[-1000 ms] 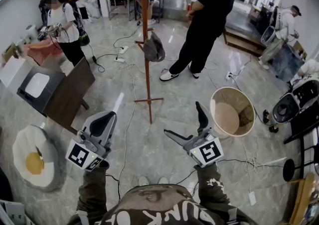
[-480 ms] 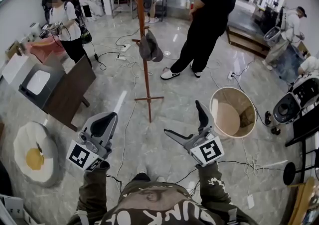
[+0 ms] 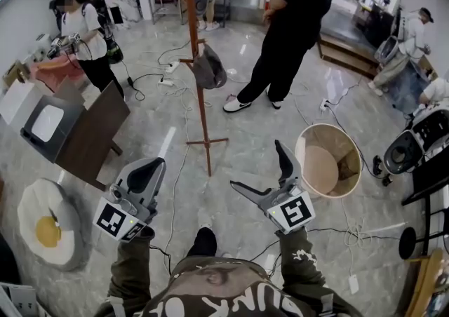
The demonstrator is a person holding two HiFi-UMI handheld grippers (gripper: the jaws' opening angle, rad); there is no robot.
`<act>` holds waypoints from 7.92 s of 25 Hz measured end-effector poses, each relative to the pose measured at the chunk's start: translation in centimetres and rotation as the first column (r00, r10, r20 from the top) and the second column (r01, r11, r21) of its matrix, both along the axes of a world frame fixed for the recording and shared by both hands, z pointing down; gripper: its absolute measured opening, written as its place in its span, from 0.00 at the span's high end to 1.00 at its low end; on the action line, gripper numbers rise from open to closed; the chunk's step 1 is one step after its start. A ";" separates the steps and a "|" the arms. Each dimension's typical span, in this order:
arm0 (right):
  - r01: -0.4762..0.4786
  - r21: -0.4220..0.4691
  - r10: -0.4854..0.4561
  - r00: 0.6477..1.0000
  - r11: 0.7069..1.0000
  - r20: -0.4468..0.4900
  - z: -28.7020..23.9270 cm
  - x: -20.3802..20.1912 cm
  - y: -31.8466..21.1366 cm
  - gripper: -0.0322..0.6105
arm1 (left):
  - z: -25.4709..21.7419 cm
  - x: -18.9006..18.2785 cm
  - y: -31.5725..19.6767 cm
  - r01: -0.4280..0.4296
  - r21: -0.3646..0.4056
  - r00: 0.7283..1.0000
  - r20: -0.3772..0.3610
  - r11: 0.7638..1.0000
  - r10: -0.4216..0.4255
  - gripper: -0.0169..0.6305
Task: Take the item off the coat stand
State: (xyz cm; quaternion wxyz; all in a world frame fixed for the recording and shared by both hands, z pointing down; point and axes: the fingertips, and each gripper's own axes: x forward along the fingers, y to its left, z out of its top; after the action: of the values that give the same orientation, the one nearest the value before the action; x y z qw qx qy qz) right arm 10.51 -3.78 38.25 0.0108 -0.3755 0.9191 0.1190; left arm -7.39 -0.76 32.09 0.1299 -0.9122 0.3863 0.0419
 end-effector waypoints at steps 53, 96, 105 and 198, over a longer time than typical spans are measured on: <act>0.164 -0.217 -0.197 0.970 0.962 -0.141 9.1 -10.4 -55.1 0.06 | 2.5 -8.1 -50.4 0.019 -0.081 1.000 -0.020 0.997 -0.021 0.97; 0.240 -0.167 -0.265 0.952 0.956 -0.154 4.5 -10.5 -52.1 0.90 | 1.8 -9.9 -46.9 0.059 -0.065 0.998 -0.017 0.996 -0.061 0.97; 0.199 -0.089 -0.212 0.964 0.976 -0.159 1.5 -10.2 -45.1 0.90 | 1.9 -11.3 -40.0 0.036 -0.038 0.999 -0.034 0.999 -0.038 0.97; -0.016 -0.057 0.012 0.998 0.998 -0.064 -0.3 -6.7 4.0 0.91 | -1.4 -7.5 3.5 -0.128 0.015 0.991 -0.025 0.992 0.128 0.97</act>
State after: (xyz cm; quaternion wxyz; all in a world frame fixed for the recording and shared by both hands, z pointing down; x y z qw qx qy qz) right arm 3.81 0.25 37.96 -0.0300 -0.3780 0.9194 0.1047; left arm -14.90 2.73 30.67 0.1280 -0.9337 0.3282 0.0647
